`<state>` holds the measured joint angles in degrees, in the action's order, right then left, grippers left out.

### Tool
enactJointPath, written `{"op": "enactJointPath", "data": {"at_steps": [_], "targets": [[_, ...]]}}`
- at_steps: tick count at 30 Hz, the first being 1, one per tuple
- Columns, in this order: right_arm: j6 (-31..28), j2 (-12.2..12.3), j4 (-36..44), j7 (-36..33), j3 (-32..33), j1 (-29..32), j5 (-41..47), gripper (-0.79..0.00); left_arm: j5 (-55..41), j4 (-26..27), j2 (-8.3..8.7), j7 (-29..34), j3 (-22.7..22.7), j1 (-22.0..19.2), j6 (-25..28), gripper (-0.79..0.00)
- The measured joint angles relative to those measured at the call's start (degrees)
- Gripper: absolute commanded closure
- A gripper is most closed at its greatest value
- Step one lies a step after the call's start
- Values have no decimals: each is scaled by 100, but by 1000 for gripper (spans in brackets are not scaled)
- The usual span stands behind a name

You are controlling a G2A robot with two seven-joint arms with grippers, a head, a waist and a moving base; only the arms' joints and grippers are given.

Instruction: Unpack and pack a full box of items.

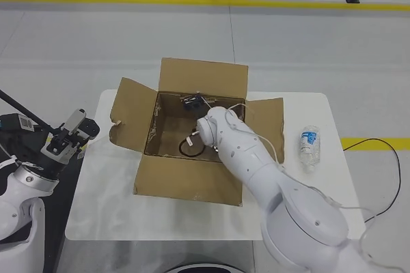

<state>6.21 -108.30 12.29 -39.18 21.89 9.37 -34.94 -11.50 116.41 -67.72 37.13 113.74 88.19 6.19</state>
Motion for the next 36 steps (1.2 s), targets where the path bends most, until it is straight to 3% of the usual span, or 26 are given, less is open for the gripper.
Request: {"op": "enactJointPath", "data": {"at_steps": [12,36], "targets": [[930,-84,86,252,22,142,-363,-292,49,79,49,-10,-74,14,-6,-785],[436,-106,-67,-215,210,237,-623,-265,-25,96,89,-114,-49,149,61,-785]]}}
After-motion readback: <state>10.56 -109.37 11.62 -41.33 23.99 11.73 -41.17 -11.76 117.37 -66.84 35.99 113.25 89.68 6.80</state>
